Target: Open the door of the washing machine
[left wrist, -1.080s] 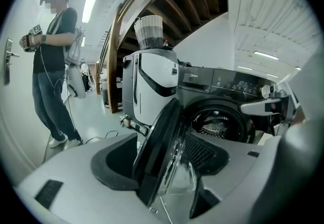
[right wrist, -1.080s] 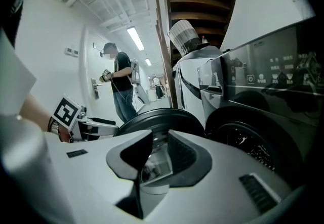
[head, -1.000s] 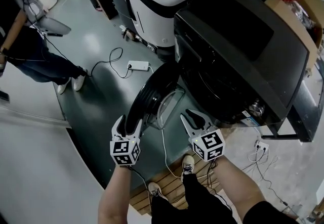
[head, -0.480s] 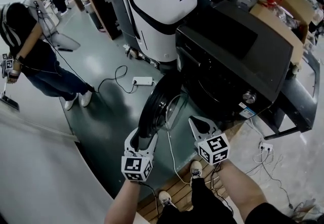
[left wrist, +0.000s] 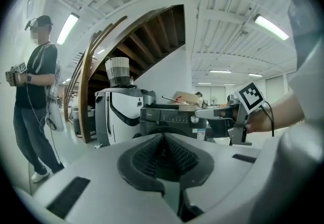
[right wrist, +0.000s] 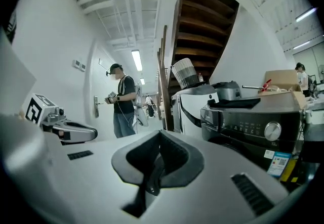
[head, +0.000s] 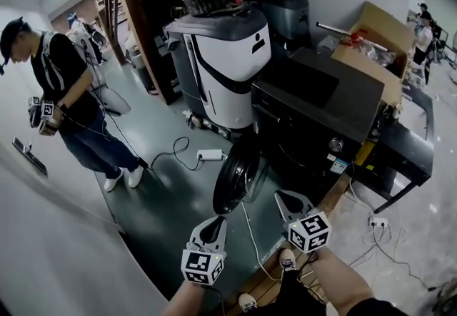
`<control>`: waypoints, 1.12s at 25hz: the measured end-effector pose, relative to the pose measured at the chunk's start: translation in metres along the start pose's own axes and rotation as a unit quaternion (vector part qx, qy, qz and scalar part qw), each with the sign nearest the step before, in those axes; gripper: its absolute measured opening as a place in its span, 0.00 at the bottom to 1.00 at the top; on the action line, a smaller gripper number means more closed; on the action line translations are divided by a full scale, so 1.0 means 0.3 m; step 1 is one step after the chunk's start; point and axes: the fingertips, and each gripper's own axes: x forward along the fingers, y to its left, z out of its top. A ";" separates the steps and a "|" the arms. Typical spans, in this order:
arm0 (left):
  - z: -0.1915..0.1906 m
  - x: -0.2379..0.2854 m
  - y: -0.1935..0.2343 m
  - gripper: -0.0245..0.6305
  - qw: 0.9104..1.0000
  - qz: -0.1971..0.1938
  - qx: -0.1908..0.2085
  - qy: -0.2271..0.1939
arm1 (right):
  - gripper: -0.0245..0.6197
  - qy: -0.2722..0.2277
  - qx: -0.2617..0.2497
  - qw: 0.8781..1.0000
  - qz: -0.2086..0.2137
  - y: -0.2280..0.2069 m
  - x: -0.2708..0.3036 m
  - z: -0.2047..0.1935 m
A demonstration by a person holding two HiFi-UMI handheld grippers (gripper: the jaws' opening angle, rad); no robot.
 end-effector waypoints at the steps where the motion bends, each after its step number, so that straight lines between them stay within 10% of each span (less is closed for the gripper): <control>1: 0.004 -0.039 -0.012 0.09 1.000 -0.004 0.004 0.001 | 0.06 -0.003 0.000 1.000 -0.004 0.031 -0.031 0.012; 14: -0.033 -0.326 -0.138 0.06 0.997 -0.073 -0.023 0.004 | 0.06 0.000 0.000 0.998 -0.061 0.291 -0.342 -0.024; 28: -0.097 -0.204 -0.423 0.06 0.986 -0.158 -0.039 0.029 | 0.06 0.019 0.021 0.991 -0.130 0.146 -0.605 -0.108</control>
